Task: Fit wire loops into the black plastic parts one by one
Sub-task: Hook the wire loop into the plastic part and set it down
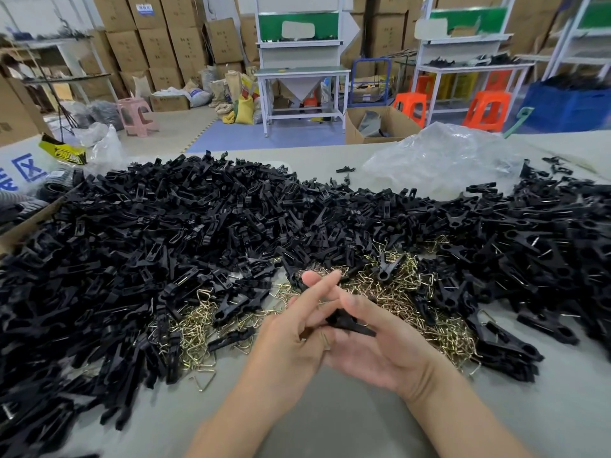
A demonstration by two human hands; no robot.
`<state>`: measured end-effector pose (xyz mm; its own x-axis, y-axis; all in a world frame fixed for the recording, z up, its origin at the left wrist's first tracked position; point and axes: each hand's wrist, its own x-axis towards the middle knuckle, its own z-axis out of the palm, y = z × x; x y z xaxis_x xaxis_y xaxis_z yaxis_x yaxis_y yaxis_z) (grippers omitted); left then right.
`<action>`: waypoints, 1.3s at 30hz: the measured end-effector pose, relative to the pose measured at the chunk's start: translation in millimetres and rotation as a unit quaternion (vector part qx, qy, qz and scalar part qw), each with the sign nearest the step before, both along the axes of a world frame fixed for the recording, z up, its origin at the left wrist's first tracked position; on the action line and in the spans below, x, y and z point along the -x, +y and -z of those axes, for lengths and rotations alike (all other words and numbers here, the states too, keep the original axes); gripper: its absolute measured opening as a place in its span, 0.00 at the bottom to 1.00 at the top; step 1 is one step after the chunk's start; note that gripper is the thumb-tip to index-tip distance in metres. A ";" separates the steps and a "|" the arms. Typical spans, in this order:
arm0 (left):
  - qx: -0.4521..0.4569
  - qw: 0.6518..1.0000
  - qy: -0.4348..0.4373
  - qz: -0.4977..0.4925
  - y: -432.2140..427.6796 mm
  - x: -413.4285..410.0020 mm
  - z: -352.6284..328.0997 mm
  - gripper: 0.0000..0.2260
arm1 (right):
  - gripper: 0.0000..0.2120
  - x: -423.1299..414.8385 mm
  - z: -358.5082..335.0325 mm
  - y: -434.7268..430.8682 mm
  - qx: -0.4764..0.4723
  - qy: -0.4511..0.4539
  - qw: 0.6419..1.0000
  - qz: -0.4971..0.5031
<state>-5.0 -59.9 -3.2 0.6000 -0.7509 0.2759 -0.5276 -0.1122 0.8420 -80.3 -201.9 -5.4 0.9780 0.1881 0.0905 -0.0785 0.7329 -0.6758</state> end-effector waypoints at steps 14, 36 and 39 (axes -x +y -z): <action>0.038 0.995 -0.046 -0.086 -6.0 -5.5 1.5 0.32 | 0.28 -4.8 -5.7 3.8 0.007 0.033 0.995 0.099; -0.115 0.930 -0.216 -0.273 4.3 -32.5 14.7 0.17 | 0.16 -6.8 -47.8 -55.5 -0.002 0.079 0.883 0.463; -0.181 0.888 -0.262 -0.330 8.9 -44.8 17.3 0.16 | 0.13 -8.9 -24.0 -22.4 0.165 0.070 0.871 0.458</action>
<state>39.9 -51.0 -20.5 0.8031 -0.3794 0.4593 -0.5550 -0.7569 0.3452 -71.4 -224.3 18.6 0.7280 -0.6840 0.0469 0.3389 0.2995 -0.8919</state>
